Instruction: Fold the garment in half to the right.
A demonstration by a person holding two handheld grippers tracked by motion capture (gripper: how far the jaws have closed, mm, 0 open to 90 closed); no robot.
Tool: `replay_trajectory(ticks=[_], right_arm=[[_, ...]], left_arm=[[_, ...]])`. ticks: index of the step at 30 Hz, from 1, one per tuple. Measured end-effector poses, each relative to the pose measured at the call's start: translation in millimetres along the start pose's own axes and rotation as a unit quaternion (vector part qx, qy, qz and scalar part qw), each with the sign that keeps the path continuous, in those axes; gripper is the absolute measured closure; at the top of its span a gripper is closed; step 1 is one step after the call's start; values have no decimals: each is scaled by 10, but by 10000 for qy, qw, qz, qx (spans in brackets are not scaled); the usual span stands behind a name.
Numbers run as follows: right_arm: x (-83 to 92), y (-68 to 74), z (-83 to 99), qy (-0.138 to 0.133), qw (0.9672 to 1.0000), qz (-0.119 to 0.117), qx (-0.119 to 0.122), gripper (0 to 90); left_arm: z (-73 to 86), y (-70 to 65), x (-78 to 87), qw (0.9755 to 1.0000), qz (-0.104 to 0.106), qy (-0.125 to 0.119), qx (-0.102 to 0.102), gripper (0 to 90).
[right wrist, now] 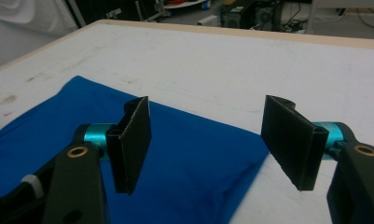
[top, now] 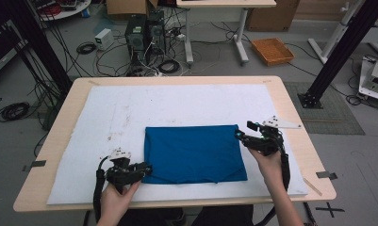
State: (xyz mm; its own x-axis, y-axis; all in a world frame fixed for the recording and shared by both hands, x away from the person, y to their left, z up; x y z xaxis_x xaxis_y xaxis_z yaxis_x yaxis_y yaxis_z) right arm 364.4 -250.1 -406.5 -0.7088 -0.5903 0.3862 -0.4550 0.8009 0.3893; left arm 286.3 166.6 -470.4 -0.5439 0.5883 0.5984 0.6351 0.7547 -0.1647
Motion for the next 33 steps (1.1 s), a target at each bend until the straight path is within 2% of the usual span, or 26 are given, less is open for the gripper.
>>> replay_trajectory(ticks=[3, 7, 14, 19, 21, 22, 23, 27, 31, 33], right_arm=[[-109, 111, 3, 116, 9997, -179, -68, 369], [-316, 321, -7, 322, 9990, -324, -27, 432], [-804, 733, -65, 634, 9967, -457, 236, 494], [-1143, 1012, -96, 884, 9937, -612, 315, 513], [-1199, 1051, -97, 907, 9932, -647, 348, 517], [-1297, 1120, -92, 992, 9921, -682, 347, 517], [-1467, 1224, -74, 1155, 9899, -728, 372, 517], [-1796, 1441, -20, 1417, 9858, -814, 389, 521], [-2076, 1623, 39, 1568, 9832, -816, 458, 556], [-2197, 1683, 65, 1640, 9826, -738, 474, 576]], left_arm=[[-4, -16, -10, 9999, -102, 29, -69, 728], [-2, -14, -12, 9999, -115, 37, -76, 767], [-1, -16, -16, 9999, -88, 42, -128, 794], [-5, -17, -23, 9999, -101, 29, -112, 802], [-4, -19, -20, 9998, -106, 48, -142, 803], [-2, -26, -24, 9998, -143, 18, -156, 803], [-2, -25, -22, 9998, -147, 28, -162, 803], [2, -14, -19, 9998, -109, 25, -147, 803], [5, -2, -15, 9999, -66, 21, -90, 803], [7, 1, -14, 10000, -52, 16, -82, 803]])
Point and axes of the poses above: each handheld gripper's, and its own axes: x roughly backward along the jaws, z roughly out of its underside, y roughly to its left, the point moved 3 cm from there along -x, roughly forward along the jaws, and after that the axes turned 14 degrees about -x, right-handed, at the moved point
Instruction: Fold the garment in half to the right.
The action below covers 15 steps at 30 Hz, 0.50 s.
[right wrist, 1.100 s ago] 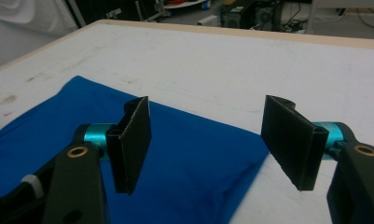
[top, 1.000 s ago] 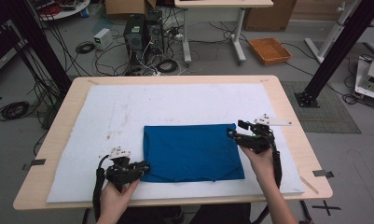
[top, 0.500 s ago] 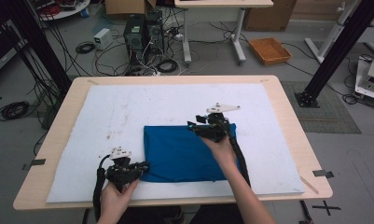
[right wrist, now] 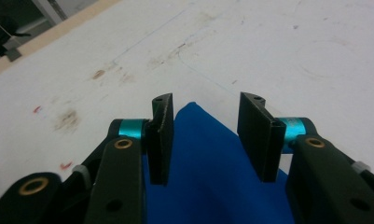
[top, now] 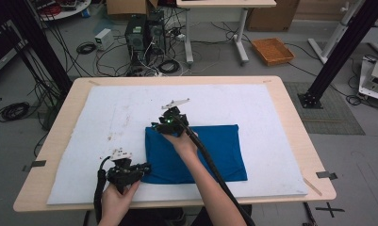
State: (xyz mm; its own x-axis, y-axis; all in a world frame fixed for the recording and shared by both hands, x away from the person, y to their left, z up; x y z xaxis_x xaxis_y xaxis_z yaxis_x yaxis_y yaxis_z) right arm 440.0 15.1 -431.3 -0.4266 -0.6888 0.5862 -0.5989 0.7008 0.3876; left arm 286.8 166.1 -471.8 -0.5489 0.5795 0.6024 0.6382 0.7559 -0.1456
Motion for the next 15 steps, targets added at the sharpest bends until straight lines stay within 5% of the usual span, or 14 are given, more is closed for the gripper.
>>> replay_trajectory(ticks=[9, 15], right_arm=[[-468, 137, -51, 464, 9987, 229, 28, 626], [-632, 167, -48, 573, 9966, 539, 254, 676]], left_arm=[[2, -5, 0, 10000, -9, -27, 30, 802], [5, 2, 2, 10000, 26, -20, 35, 802]])
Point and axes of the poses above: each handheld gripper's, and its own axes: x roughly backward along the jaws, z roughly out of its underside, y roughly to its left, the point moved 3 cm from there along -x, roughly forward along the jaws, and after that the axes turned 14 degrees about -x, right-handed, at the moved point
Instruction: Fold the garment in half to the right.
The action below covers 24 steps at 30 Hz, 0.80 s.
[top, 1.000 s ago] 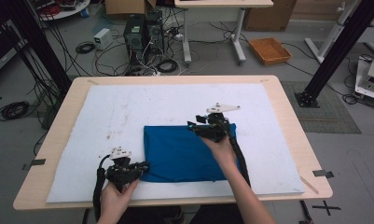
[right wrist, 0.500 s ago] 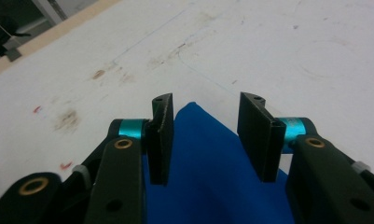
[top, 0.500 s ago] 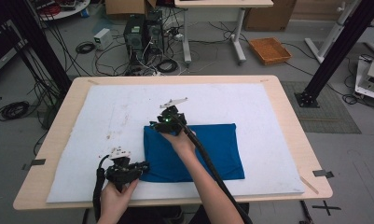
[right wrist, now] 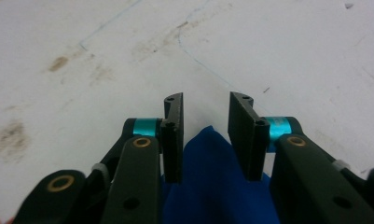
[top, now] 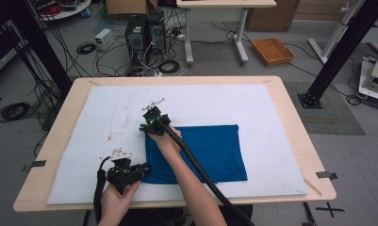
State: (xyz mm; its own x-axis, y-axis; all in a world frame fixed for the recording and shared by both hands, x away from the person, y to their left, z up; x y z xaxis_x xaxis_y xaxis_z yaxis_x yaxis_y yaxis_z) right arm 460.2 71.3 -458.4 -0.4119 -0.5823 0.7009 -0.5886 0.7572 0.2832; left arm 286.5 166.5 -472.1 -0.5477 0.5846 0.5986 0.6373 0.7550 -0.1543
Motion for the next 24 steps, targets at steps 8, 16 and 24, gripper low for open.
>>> replay_trajectory(ticks=[8, 16, 24], right_arm=[[-66, 26, 12, 12, 9995, 174, 262, 838], [32, 29, -34, -132, 9993, 117, 320, 893], [339, -65, -140, -466, 9985, -244, 140, 894]], left_arm=[[-1, -6, 0, 10000, -28, 3, -33, 802], [-1, -19, 16, 9999, -85, -67, -61, 816], [-95, -86, 109, 9993, -97, -274, -250, 844]])
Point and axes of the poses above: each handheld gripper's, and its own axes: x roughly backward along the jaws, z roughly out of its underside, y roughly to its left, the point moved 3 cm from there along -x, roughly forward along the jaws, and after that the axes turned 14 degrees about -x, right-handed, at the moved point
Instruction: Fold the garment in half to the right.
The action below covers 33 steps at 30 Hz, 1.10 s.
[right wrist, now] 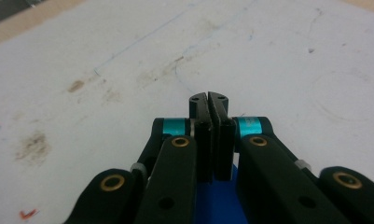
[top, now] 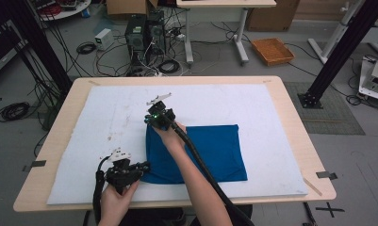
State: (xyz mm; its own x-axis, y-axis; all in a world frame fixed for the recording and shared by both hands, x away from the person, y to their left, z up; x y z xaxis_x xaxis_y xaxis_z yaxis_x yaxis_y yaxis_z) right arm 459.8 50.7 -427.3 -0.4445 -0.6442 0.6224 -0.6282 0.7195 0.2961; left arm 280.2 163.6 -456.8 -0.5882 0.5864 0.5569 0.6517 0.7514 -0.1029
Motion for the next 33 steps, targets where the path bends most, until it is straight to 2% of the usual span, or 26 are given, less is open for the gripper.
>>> replay_trajectory(ticks=[3, 6, 9, 13, 17, 21, 26, 33], right_arm=[[153, -73, -40, -44, 10000, -57, 43, 895], [342, -177, -82, -179, 9997, -149, -57, 894], [536, -287, -107, -282, 9992, -238, -122, 894], [803, -439, -118, -403, 9988, -249, -140, 895], [1045, -624, -100, -491, 9983, -271, -176, 894], [1272, -816, -59, -570, 9978, -256, -229, 894], [1498, -1064, 38, -617, 9975, -174, -293, 894], [1747, -1421, 206, -570, 9976, 12, -390, 894]], left_arm=[[-87, -68, 52, 9998, 36, -160, -77, 847], [-184, -155, 71, 9994, 72, -279, -176, 849], [-298, -261, 30, 9988, 268, -383, -175, 851], [-484, -461, -79, 9970, 530, -498, -280, 851], [-657, -684, -243, 9944, 800, -602, -344, 851], [-773, -883, -458, 9925, 979, -587, -439, 851], [-878, -1097, -721, 9899, 1234, -557, -428, 851], [-974, -1350, -1043, 9870, 1469, -456, -473, 851]])
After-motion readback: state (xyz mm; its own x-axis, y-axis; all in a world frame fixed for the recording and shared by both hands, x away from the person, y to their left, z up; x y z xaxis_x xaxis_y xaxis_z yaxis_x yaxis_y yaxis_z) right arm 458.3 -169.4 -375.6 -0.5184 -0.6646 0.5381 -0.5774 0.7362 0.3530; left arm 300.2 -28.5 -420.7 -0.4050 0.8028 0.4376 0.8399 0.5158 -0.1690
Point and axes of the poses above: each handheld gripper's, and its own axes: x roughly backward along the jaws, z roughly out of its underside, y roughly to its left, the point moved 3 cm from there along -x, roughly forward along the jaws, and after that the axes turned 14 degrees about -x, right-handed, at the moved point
